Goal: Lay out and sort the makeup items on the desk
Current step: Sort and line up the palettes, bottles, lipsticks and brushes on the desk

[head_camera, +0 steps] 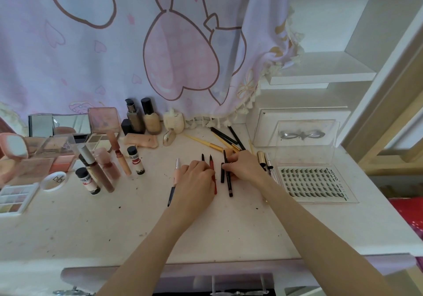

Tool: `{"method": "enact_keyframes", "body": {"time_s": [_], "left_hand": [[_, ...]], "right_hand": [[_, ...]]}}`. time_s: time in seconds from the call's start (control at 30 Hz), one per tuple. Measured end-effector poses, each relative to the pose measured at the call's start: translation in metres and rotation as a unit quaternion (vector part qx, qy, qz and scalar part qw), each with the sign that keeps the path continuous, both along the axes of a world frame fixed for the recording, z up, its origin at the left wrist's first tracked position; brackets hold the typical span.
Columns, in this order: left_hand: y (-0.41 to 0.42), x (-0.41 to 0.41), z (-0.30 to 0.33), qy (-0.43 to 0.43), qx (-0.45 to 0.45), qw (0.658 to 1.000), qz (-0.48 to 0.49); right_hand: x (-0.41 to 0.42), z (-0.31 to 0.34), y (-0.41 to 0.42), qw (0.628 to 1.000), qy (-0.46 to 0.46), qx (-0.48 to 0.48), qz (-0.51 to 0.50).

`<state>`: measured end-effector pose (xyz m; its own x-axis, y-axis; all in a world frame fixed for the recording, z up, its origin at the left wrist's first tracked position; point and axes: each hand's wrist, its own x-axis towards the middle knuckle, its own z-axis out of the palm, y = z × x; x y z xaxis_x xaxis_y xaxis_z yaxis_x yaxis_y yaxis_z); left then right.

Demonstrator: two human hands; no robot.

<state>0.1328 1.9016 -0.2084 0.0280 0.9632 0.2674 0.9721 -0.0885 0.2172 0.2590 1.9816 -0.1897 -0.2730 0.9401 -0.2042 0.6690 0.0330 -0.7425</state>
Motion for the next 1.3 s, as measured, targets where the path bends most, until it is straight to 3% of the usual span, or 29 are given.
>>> {"method": "enact_keyframes", "body": {"time_s": [0.47, 0.73, 0.93, 1.1, 1.23, 1.3], "left_hand": [[-0.004, -0.008, 0.001, -0.003, -0.045, 0.999, -0.014], [-0.007, -0.01, 0.006, 0.005, -0.075, 0.997, -0.033], [-0.009, -0.01, 0.013, 0.028, -0.087, 0.994, -0.057], [-0.012, -0.013, 0.011, 0.027, -0.084, 0.994, -0.063], [-0.01, -0.017, 0.008, 0.025, -0.032, 0.996, -0.081], [-0.009, -0.022, 0.007, 0.038, -0.05, 0.996, -0.068]], "right_hand": [[-0.006, -0.011, -0.005, 0.998, 0.041, 0.048, 0.009], [0.01, -0.012, -0.024, 0.97, -0.109, 0.155, 0.152], [0.011, -0.012, -0.032, 0.943, -0.156, 0.191, 0.223], [0.014, -0.01, -0.031, 0.948, -0.136, 0.174, 0.23], [0.02, -0.002, -0.019, 0.97, -0.062, 0.171, 0.158], [0.022, 0.006, -0.006, 0.979, -0.039, 0.171, 0.106]]}}
